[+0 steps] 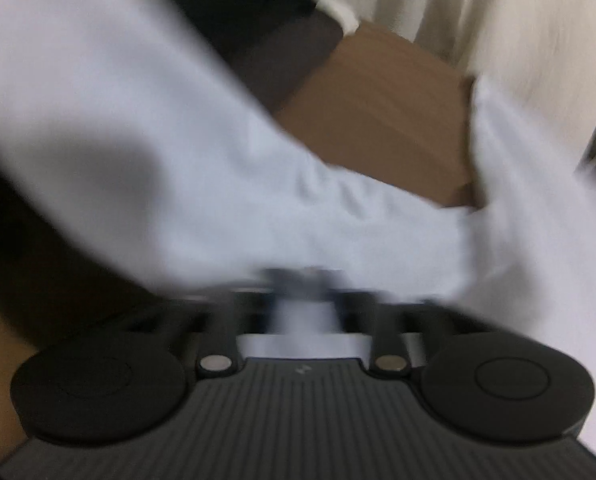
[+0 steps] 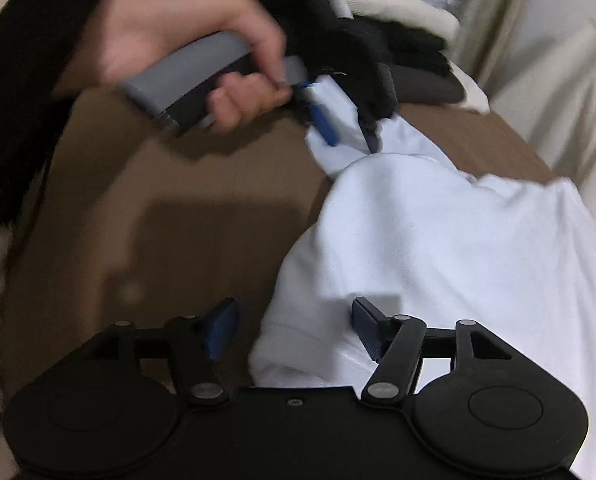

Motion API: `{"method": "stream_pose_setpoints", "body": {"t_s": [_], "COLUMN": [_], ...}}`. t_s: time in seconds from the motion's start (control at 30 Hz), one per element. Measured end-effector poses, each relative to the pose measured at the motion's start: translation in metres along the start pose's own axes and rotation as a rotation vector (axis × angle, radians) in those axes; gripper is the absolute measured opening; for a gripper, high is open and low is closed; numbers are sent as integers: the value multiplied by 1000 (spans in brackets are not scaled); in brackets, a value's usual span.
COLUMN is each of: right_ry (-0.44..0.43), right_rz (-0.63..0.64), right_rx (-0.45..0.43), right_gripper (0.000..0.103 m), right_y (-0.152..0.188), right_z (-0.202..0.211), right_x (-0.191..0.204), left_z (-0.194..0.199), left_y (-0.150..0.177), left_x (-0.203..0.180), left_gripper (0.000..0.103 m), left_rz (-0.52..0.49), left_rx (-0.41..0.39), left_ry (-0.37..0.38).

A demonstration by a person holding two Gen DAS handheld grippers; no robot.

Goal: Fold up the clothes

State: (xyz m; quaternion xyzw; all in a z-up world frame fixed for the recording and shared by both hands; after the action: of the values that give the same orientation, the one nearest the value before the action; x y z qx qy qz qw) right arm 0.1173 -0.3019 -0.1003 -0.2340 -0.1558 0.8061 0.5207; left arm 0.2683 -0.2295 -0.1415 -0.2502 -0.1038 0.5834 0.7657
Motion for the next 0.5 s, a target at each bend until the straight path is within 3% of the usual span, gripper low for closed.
{"method": "stream_pose_setpoints", "body": {"t_s": [0.03, 0.1, 0.23, 0.3, 0.4, 0.47, 0.5], "right_ry": [-2, -24, -75, -101, -48, 46, 80], "right_rz": [-31, -161, -441, -580, -675, -665, -651], "right_rx": [-6, -30, -83, -109, -112, -75, -58], "right_gripper": [32, 11, 9, 9, 9, 9, 9], "right_y": [1, 10, 30, 40, 60, 73, 78], "right_z": [1, 11, 32, 43, 50, 44, 41], "right_x": [-7, -28, -71, -93, -111, -120, -121], "left_z": [3, 19, 75, 86, 71, 55, 47], "left_y": [-2, -7, -24, -25, -4, 8, 10], "left_x": [-7, -4, 13, 26, 51, 47, 40], "left_gripper": [0, 0, 0, 0, 11, 28, 47], "left_rz": [-67, -12, -14, 32, 268, 249, 179], "left_rx": [-51, -114, -297, -245, -26, 64, 106], "left_ry": [-99, -88, -238, -161, 161, 85, -44]}}
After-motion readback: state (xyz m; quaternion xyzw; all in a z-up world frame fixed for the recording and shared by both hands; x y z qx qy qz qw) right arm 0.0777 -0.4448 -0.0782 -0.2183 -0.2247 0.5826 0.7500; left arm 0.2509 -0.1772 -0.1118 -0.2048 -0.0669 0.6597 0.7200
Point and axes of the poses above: each gripper's, at about its wrist camera, not at the fingertips, and z roughly against the way its jaws point, x to its left, y to its underside, the point moved 4 cm from there along -z, roughly the way its jaws point, and after that the axes turned 8 degrees about x, right-handed, at the moved point
